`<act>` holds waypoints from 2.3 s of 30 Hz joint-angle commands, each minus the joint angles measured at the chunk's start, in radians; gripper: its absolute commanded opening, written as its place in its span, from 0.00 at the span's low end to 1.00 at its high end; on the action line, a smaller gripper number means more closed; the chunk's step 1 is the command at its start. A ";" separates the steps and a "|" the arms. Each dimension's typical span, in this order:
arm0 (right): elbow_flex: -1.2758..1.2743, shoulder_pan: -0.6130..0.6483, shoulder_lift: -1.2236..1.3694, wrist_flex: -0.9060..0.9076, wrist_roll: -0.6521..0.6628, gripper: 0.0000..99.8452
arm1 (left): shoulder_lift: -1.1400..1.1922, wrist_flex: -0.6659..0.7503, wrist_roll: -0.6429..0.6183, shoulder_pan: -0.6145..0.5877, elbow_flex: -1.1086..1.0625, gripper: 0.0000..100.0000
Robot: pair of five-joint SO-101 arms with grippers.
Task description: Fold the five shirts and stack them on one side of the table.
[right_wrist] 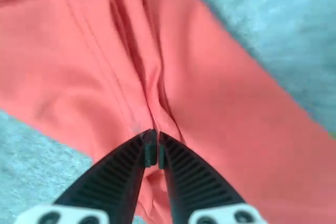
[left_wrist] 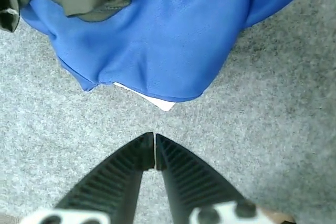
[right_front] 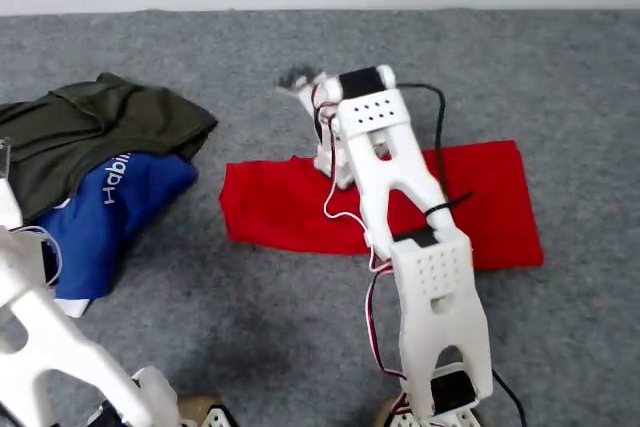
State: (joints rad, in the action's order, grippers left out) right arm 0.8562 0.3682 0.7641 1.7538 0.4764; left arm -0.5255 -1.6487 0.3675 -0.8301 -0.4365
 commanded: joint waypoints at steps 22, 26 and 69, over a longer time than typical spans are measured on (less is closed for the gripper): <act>-0.374 -0.527 -0.280 -0.077 -0.109 0.26 | -0.494 0.107 0.006 0.000 -0.311 0.02; -0.374 -0.591 -0.197 -0.177 -0.104 0.27 | -0.500 0.103 0.028 0.000 -0.288 0.02; -0.364 -0.817 -0.226 -0.263 0.233 0.01 | -0.496 0.100 0.055 0.000 -0.193 0.02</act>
State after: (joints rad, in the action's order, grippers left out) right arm 0.4757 -0.4496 0.6398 1.4530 0.6866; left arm -1.0119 -1.5627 0.4120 -0.8301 -0.6697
